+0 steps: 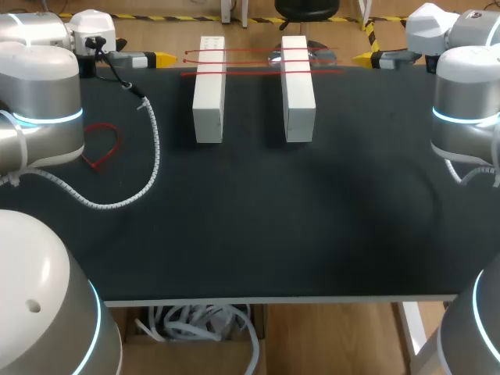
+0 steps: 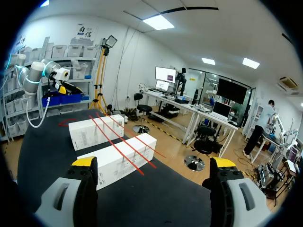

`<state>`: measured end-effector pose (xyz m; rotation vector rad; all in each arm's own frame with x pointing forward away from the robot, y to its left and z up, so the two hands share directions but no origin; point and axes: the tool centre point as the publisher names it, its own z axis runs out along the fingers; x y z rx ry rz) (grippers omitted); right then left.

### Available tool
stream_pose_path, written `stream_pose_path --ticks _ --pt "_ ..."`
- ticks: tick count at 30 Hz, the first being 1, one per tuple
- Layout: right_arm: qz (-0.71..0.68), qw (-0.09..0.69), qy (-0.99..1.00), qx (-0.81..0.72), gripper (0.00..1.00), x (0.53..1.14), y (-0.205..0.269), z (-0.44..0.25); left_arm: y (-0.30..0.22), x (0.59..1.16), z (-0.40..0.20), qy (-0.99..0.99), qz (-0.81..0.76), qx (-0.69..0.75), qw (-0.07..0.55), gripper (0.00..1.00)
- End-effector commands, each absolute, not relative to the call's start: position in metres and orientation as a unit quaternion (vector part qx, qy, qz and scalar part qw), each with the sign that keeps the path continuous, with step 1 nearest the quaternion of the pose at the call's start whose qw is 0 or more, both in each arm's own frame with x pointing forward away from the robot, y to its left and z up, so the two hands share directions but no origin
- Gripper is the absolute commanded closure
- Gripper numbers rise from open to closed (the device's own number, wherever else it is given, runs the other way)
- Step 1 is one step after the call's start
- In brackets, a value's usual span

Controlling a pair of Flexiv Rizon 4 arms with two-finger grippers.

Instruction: Grab the tape and strap the tape.

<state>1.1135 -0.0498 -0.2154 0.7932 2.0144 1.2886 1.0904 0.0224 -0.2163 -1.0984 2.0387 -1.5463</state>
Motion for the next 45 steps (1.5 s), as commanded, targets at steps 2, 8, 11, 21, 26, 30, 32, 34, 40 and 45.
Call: stream_pose_path --ticks 2,8,11,21,26,30,32,34,40,45 --pt "0.487 0.306 0.761 0.3 0.0 1.114 -0.05 -0.216 0.021 1.089 -0.221 0.747 -0.537 -0.336 0.203 0.0" --pt "0.487 0.306 0.761 0.3 0.0 1.114 -0.05 -0.216 0.021 1.086 -0.235 0.782 -0.533 -0.258 0.192 0.03" --pt "0.487 0.306 0.761 0.3 0.0 1.114 -0.05 -0.216 0.02 1.085 -0.242 0.794 -0.521 -0.255 0.184 0.51" --pt "0.487 0.306 0.761 0.3 0.0 1.114 -0.05 -0.216 0.007 1.089 -0.251 0.814 -0.517 -0.217 0.154 0.38" --pt "0.487 0.306 0.761 0.3 0.0 1.114 -0.05 -0.216 -0.003 1.094 -0.254 0.822 -0.519 -0.194 0.131 0.31" --pt "0.487 0.306 0.761 0.3 0.0 1.114 -0.05 -0.216 -0.01 1.098 -0.257 0.827 -0.52 -0.177 0.116 0.53" --pt "0.487 0.306 0.761 0.3 0.0 1.114 -0.05 -0.216 -0.013 1.099 -0.26 0.831 -0.52 -0.167 0.11 0.66" --pt "0.487 0.306 0.761 0.3 0.0 1.114 -0.05 -0.216 -0.016 1.1 -0.262 0.833 -0.519 -0.16 0.105 0.71" --pt "0.487 0.306 0.761 0.3 0.0 1.114 -0.05 -0.216 -0.023 1.104 -0.265 0.831 -0.529 -0.149 0.09 0.66" --pt "0.487 0.306 0.761 0.3 0.0 1.114 -0.05 -0.216 -0.026 1.109 -0.268 0.828 -0.535 -0.144 0.083 0.67"
